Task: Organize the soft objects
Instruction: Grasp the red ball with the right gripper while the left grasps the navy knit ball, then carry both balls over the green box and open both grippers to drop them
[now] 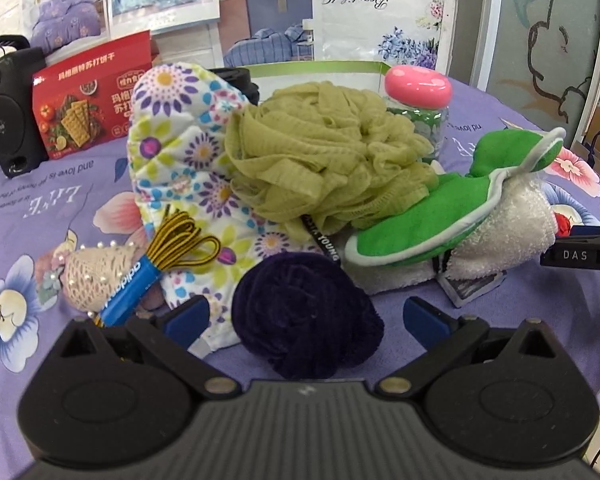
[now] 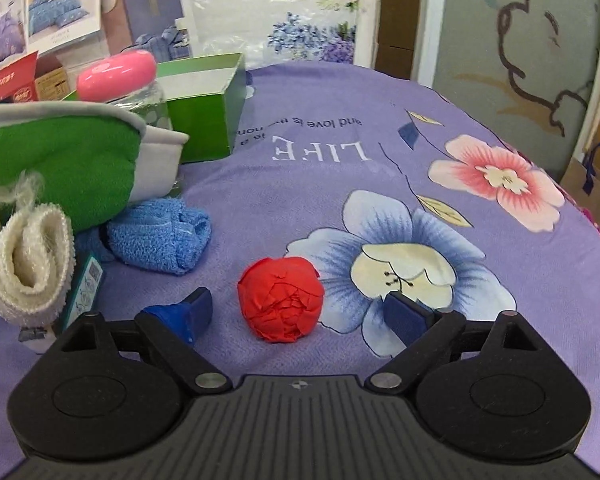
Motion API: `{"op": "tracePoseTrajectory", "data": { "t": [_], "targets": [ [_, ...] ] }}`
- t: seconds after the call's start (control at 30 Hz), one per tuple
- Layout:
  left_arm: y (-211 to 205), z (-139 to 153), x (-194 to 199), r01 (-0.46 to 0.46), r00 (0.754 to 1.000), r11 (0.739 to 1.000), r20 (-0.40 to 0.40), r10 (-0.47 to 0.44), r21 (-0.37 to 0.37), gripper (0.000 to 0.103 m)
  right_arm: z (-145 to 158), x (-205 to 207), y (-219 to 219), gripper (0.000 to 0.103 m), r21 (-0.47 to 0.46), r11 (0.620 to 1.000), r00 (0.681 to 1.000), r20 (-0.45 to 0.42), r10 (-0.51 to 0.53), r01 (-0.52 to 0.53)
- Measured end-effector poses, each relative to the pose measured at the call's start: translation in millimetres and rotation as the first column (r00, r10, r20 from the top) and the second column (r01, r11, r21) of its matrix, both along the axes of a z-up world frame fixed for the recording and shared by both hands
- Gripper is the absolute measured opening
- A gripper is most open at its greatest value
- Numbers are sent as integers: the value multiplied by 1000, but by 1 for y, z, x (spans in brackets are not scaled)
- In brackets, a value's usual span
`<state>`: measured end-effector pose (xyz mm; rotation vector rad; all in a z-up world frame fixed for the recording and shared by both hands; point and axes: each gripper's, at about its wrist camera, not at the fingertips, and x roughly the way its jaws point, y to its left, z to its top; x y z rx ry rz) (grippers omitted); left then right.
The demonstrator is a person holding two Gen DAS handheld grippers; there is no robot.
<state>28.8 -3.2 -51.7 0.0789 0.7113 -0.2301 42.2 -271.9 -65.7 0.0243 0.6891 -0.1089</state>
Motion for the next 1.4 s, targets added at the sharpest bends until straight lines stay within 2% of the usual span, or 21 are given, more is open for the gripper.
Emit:
{"op": "tracePoseTrajectory", "data": {
  "t": [0.13,0.2,0.23,0.27,0.47,0.57,0.63,0.73,0.87,1.03,1.13,1.3,1.37,1.4],
  "targets": [
    [5,-2,2,-8,1000,1000,-18,8,-14,100,0,0,-2,74,11,1000,1000,26,9,-10],
    [7,-4,4,-10,999,1000,-34,9,-26,92,0,1,-4,69,36,999,999,36,10,-11],
    [9,-4,4,-12,999,999,-44,10,-32,84,1,1,-5,52,47,999,999,40,15,-17],
    [11,-5,6,-5,998,999,-65,2,-45,69,1,-1,-6,24,59,998,998,49,25,-28],
    [26,6,1,-19,997,995,-76,12,-97,65,15,-18,-9,23,115,993,996,86,31,-41],
    [40,33,-3,-18,999,992,-50,12,-126,65,47,-21,-14,23,123,991,987,155,31,-50],
    [51,60,-1,-7,1000,986,-10,6,-168,65,74,-13,-17,23,116,991,976,212,44,-70],
    [62,102,19,10,999,973,45,0,-230,65,114,22,-16,23,109,985,953,286,97,-133],
    [58,142,69,13,994,970,111,15,-242,66,142,96,1,24,84,972,938,290,188,-221],
    [38,158,149,-33,993,979,106,54,-199,66,140,169,23,24,135,945,934,246,260,-299],
    [30,151,193,-55,995,983,69,68,-176,66,126,197,31,24,165,933,935,211,285,-321],
    [15,128,244,-78,997,989,13,80,-124,67,108,235,40,26,203,915,935,142,324,-348],
    [9,122,256,-79,997,991,-3,79,-106,70,103,245,44,27,194,915,934,119,337,-354],
    [6,121,259,-85,996,992,4,85,-89,82,102,246,46,27,189,916,934,118,336,-353]
  ]
}}
